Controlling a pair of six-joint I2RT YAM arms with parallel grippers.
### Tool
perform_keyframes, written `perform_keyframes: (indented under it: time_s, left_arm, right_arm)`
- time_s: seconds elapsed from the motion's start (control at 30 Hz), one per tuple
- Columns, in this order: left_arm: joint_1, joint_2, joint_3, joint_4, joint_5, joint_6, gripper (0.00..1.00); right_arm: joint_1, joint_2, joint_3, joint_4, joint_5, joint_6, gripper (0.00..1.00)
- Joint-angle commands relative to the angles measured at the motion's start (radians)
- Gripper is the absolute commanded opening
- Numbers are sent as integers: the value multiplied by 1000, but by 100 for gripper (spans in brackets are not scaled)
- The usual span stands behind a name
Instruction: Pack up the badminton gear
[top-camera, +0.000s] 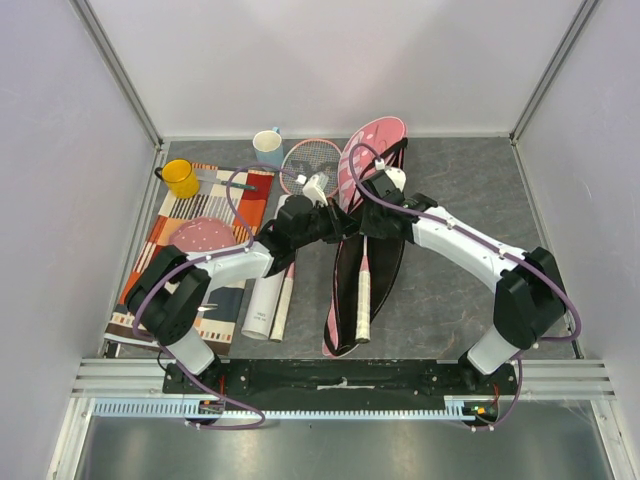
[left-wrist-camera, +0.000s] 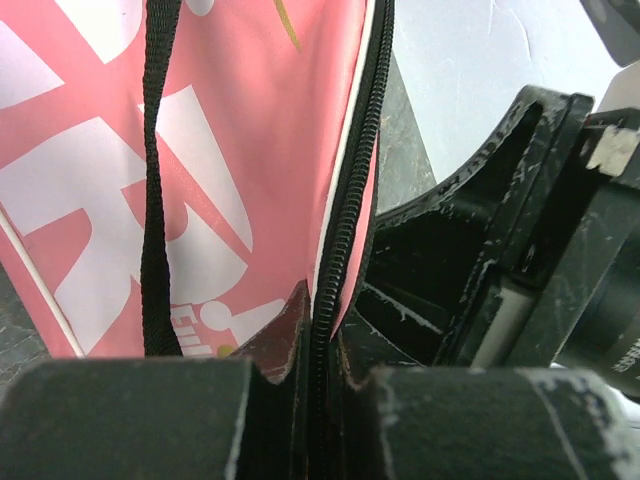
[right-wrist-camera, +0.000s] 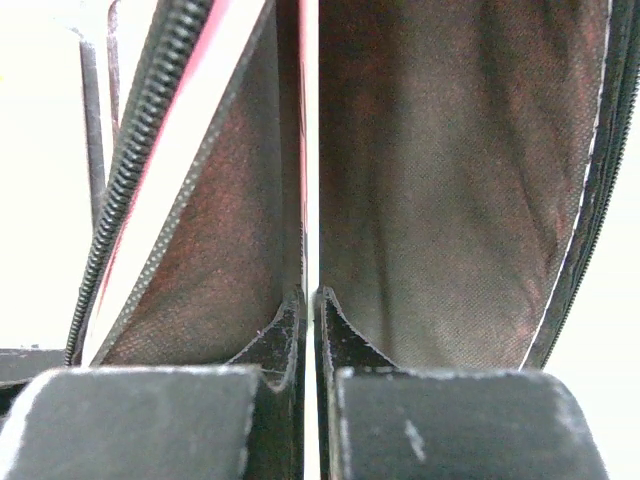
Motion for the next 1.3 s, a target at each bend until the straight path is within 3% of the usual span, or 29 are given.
perform_keyframes:
  time_s: [0.0, 0.07, 0.13, 0.27, 0.33, 0.37, 0.4, 0.47, 0.5, 0.63, 0.7, 0.8, 0.9, 1.0, 1.27]
  left_arm:
    - [-37, -11, -16, 82, 192, -34, 2]
    - [-38, -22, -19, 79, 187, -15, 2]
    - [-37, -20, -12, 74, 196, -3, 2]
    - [-38, 7, -15, 131, 236, -41, 2]
    - [-32, 13, -28, 180, 242, -78, 2]
    - [-32, 17, -38, 191, 250, -84, 2]
    - [-32, 20, -39, 200, 254, -90, 2]
    - [-30, 18, -45, 229, 268, -106, 2]
    - [-29, 18, -45, 231, 268, -107, 2]
    - [-18, 7, -45, 228, 265, -109, 2]
    - [-12, 7, -48, 243, 268, -120, 2]
    - [-6, 18, -59, 278, 285, -152, 2]
    - [-4, 24, -58, 298, 299, -170, 2]
    - [-4, 24, -56, 294, 300, -169, 2]
    - [-4, 30, -30, 272, 308, -169, 2]
  right_arm:
    - [-34, 2, 102, 146, 85, 48, 0]
    - [-34, 8, 105, 163, 88, 23, 0]
    - [-31, 35, 113, 180, 67, -21, 7]
    - [-25, 56, 52, 260, -26, -31, 8]
    - [-11, 59, 50, 251, -3, -41, 8]
    - [-10, 53, 49, 249, 10, -52, 13]
    - [-11, 46, 50, 248, -2, -66, 27]
    - [-14, 34, 61, 240, -38, -128, 38]
    - [-16, 26, 81, 229, -92, -150, 49]
    - [-25, 20, 156, 49, -211, -263, 61]
    - [-37, -45, 115, 45, -280, -305, 67]
    - [-112, -167, 12, 21, -331, -308, 69]
    - [-301, -303, -163, 54, -395, -302, 72]
    - [-410, -388, -293, 99, -489, -314, 70]
    - [-520, -478, -506, 125, -530, -310, 75]
